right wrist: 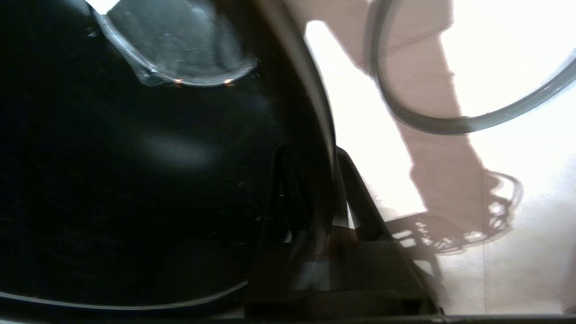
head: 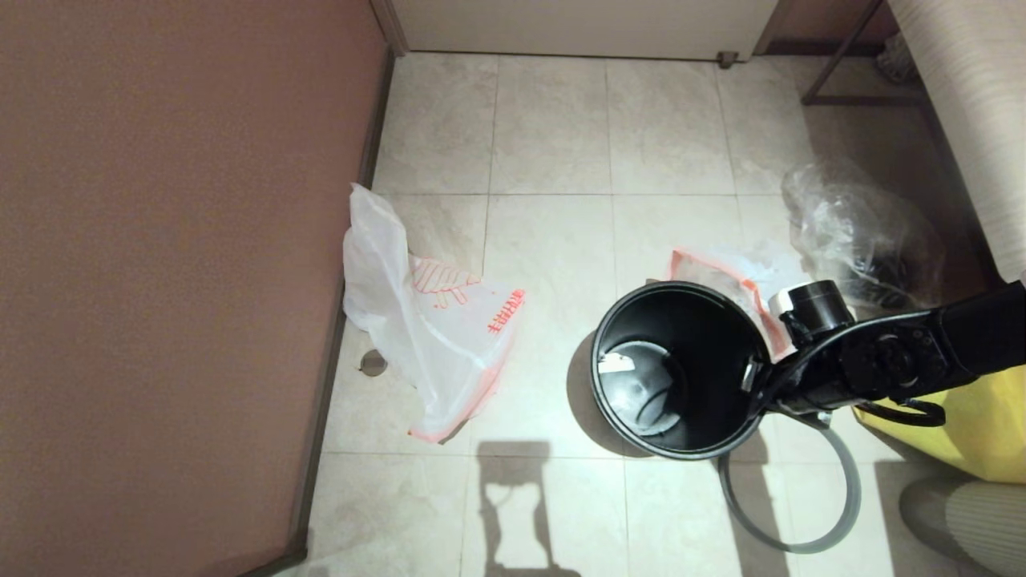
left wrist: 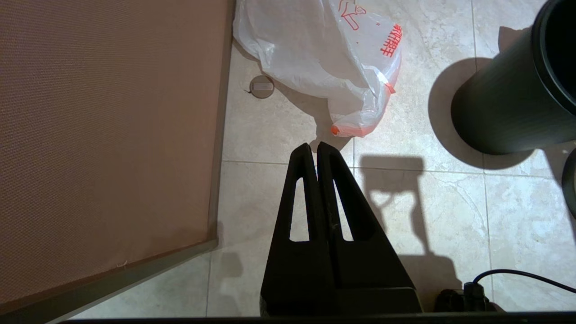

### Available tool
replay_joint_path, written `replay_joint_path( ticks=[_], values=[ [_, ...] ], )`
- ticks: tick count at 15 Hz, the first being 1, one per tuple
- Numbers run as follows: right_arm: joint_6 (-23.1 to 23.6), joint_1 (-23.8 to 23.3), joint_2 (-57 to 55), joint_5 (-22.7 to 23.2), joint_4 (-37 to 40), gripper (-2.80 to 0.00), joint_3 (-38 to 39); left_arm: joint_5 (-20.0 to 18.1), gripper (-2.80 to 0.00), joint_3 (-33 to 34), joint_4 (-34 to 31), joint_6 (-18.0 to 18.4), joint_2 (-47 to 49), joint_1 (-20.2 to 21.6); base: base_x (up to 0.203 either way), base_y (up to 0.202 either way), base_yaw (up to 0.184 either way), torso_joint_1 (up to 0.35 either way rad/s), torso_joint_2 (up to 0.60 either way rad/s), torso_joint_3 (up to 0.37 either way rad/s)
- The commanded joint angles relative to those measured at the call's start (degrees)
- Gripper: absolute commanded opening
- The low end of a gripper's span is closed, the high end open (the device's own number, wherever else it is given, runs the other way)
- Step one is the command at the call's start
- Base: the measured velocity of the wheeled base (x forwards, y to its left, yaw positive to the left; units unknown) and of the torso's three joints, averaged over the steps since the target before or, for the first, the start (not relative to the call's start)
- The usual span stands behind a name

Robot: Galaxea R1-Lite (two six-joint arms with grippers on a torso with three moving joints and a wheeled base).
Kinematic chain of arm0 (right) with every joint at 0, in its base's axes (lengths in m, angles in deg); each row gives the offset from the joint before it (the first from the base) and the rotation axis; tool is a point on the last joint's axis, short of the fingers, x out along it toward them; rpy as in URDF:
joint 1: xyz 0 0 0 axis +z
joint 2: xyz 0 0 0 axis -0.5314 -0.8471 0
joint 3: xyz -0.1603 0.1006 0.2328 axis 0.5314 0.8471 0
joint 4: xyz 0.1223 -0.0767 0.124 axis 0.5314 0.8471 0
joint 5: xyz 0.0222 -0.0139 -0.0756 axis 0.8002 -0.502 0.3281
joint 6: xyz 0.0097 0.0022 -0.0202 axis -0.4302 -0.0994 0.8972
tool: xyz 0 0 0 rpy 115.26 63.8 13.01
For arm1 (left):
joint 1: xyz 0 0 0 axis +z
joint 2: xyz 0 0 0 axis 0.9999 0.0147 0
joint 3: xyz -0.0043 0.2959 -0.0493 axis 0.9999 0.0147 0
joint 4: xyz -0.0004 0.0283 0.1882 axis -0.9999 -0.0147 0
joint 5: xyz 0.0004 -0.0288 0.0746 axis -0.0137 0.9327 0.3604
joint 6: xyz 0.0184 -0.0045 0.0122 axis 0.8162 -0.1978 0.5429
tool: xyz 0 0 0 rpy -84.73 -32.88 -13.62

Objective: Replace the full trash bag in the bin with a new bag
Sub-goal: Pick up a new trash bag

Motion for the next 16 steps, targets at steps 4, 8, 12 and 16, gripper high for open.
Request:
replay_joint_path(
  ticks=[4,8,12,16],
  values=[
    [-0.01,8.74,0.73,-6.78,0.14,-2.8,-1.28,0.01,-2.8,0.0,0.02,-0.01,0.07,0.02,0.0,0.0,0.0,0.0,0.0,0.0],
    [0.93,12.28,0.45,-10.46,0.33,-2.8,-2.49,0.03,-2.8,-0.04,0.02,-0.01,0.07,0.02,0.0,0.0,0.0,0.0,0.0,0.0],
    [1.93,15.93,0.68,-11.18,-0.05,-2.8,-2.5,0.03,-2.8,-0.04,0.02,-0.01,0.07,0.02,0.0,0.0,0.0,0.0,0.0,0.0],
    [1.9,17.53,-2.15,-10.72,-0.19,-2.8,-4.35,0.03,-2.8,-0.04,0.02,-0.01,0.07,0.02,0.0,0.0,0.0,0.0,0.0,0.0]
  ],
)
